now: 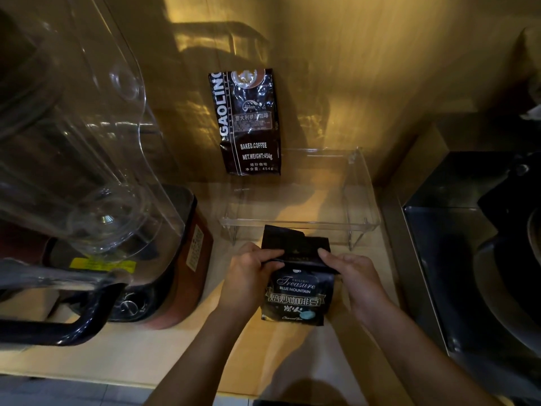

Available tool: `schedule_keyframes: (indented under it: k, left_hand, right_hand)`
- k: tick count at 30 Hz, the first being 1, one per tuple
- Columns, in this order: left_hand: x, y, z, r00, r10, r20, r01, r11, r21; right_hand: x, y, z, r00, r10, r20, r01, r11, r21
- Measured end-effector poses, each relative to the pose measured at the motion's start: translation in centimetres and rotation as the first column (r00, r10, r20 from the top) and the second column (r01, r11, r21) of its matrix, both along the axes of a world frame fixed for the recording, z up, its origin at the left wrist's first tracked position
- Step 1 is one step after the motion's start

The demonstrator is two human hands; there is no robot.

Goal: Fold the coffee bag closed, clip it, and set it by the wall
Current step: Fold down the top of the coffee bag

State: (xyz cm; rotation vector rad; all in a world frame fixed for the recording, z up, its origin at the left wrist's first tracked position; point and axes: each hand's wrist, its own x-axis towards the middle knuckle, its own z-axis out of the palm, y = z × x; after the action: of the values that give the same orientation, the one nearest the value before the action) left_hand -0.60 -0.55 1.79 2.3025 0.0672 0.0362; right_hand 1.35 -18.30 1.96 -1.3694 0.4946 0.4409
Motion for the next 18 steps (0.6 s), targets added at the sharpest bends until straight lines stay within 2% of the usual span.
schedule_keyframes:
  k: [4,6,9,10,11,14,18]
  left_hand:
    - [-0.4,-0.4,-0.6,0.994,0.015,0.112,-0.018,0.999,0.027]
    - [-0.5,-0.5,-1.0,0.992,0.054,0.117,-0.051,0.998,-0.03]
    - [-0.5,-0.7,-1.4,0.99,0.103,0.093,-0.096,0.993,-0.069]
    - [-0.4,-0.6,-1.4,0.989,0.119,0.086,-0.114,0.992,-0.059]
    - [-0.4,-0.5,-1.4,0.988,0.127,0.09,-0.123,0.991,-0.042]
    - [-0.2,0.0,-1.3,0.986,0.055,0.158,-0.068,0.995,0.077]
    - [0.1,0.4,-0.8,0.973,-0.062,0.223,0.009,0.973,0.23]
  right_hand:
    - [-0.1,-0.4,0.0,0.999,0.038,0.035,-0.034,0.993,-0.114]
    - [-0.2,-0.4,0.1,0.997,0.05,0.054,-0.041,0.987,-0.158]
    - [-0.3,0.0,0.5,0.995,-0.024,0.093,0.032,0.996,-0.087]
    - [-0.4,0.0,0.6,0.992,-0.031,0.122,0.043,0.994,-0.104]
    - [-0.3,0.0,0.5,0.986,0.001,0.167,0.031,0.981,-0.19]
    - [-0.2,-0.6,0.3,0.916,0.244,0.317,-0.026,0.828,-0.561]
    - [0.2,-0.7,0.0,0.659,0.601,0.452,-0.058,0.64,-0.766]
